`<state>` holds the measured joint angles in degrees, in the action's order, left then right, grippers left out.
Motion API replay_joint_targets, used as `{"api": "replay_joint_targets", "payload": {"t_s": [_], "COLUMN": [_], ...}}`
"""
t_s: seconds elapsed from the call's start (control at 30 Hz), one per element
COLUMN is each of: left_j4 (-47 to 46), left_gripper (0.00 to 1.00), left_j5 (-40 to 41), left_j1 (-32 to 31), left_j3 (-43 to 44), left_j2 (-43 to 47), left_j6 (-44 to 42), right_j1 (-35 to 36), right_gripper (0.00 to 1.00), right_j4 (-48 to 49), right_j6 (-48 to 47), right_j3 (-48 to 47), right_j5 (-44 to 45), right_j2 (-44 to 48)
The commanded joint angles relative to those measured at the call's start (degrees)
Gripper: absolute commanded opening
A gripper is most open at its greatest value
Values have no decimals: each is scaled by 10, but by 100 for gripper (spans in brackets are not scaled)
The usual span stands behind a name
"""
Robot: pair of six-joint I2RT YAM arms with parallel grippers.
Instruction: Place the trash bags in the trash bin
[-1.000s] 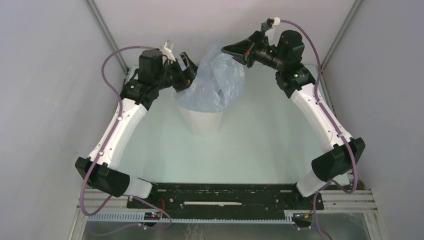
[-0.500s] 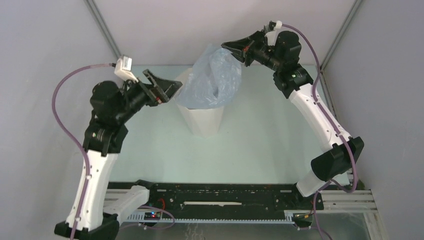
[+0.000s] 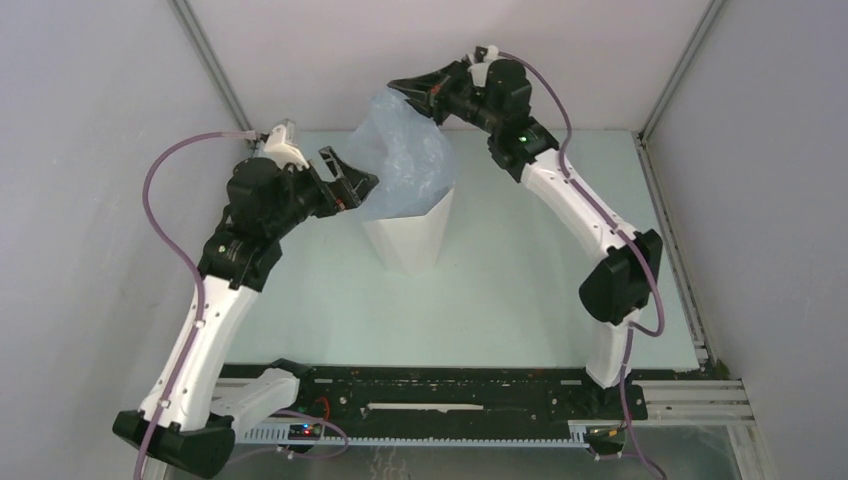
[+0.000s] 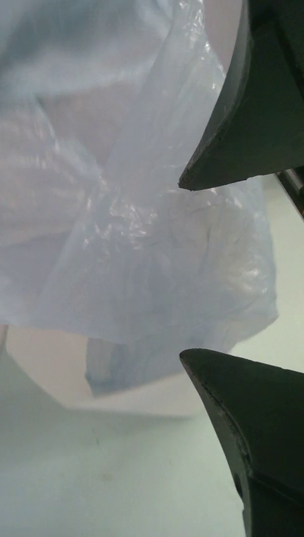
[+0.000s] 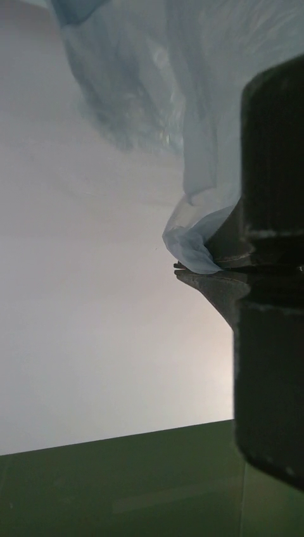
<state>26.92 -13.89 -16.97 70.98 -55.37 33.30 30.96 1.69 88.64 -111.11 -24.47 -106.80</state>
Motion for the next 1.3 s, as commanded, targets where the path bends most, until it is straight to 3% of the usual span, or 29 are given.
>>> {"api": "replay_joint_targets", "payload": {"t_s": [0.0,0.1,0.3,0.47,0.63,0.8,1.03,1.27], "left_j4": [49,45,30,14,-92,-122,-240,-223], "left_gripper": [100,88,45,26,18,6,0,1], "left_j5": [98,101,114,101,50,26,-31,11], "left_j1": [5,10,31,33,33,33,22,34], "left_j3": [46,50,67,114,87,132,125,33], "left_j2": [-24,-48,-76,-69,-85,-167,-247,-153], "left_j6": [-36,-35,-33,-38,-15,-27,-2,-2], "right_j1": [24,21,-14,-42,-55,-60,-62,-24], "right_gripper": [0,0,0,0,0,0,0,0], "right_j4": [36,36,29,-2,-57,-82,-187,-330], "right_j6": [-7,-31,-121,-192,-258,-277,-369,-513], "right_j3": [-107,-139,-111,-88,-85,-22,-3,-30], "right_j5": [-4,-28,-120,-182,-211,-224,-208,-152], "right_j2": [-57,-88,-89,-56,-21,23,61,59]}}
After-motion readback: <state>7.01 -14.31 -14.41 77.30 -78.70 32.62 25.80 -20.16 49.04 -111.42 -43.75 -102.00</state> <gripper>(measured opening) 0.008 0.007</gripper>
